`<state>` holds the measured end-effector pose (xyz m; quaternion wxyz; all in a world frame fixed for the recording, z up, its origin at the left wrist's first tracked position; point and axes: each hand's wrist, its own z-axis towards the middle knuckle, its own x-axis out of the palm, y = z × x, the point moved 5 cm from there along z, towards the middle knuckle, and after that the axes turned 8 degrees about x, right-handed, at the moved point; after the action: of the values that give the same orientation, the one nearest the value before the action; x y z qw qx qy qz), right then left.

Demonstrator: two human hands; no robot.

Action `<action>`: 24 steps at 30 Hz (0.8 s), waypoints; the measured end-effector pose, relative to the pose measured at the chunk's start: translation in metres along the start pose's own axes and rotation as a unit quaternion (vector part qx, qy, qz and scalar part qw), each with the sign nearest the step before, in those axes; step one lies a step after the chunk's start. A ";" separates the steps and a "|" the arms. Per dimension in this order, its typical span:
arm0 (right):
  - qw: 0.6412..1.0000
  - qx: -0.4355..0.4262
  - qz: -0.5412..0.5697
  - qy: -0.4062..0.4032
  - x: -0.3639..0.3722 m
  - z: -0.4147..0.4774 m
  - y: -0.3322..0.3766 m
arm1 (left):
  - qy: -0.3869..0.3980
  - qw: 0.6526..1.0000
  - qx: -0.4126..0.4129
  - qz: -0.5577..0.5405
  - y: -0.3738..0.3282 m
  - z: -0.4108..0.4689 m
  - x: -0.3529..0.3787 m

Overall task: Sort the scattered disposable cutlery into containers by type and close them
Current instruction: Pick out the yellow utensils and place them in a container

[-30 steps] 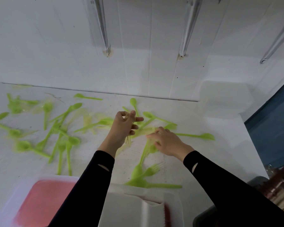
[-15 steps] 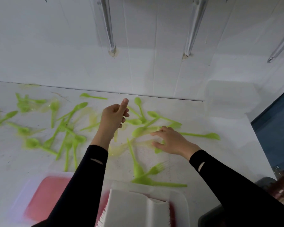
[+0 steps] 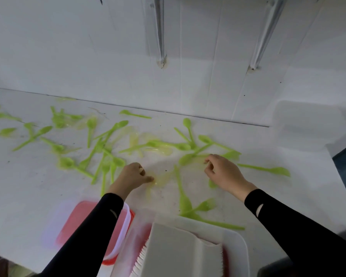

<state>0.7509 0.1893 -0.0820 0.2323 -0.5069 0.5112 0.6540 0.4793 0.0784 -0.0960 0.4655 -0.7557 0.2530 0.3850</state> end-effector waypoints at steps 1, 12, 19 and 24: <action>1.000 0.010 0.025 0.000 0.000 0.001 -0.004 | 0.003 1.000 0.002 0.001 -0.001 -0.001 0.001; 0.999 0.021 0.033 -0.034 0.012 0.016 -0.006 | -0.082 0.979 0.100 -0.158 -0.028 -0.001 -0.022; 0.984 0.065 0.157 -0.048 -0.010 0.018 -0.015 | 0.067 0.977 0.201 0.024 -0.030 -0.006 0.022; 0.939 0.122 0.304 -0.101 -0.045 0.017 -0.013 | 0.032 0.972 0.228 0.046 -0.039 0.001 0.015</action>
<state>0.7710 0.2188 -0.0476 0.1325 -0.2265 0.6907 0.6739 0.5169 0.0958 -0.0887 0.5987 -0.6292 0.3837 0.3138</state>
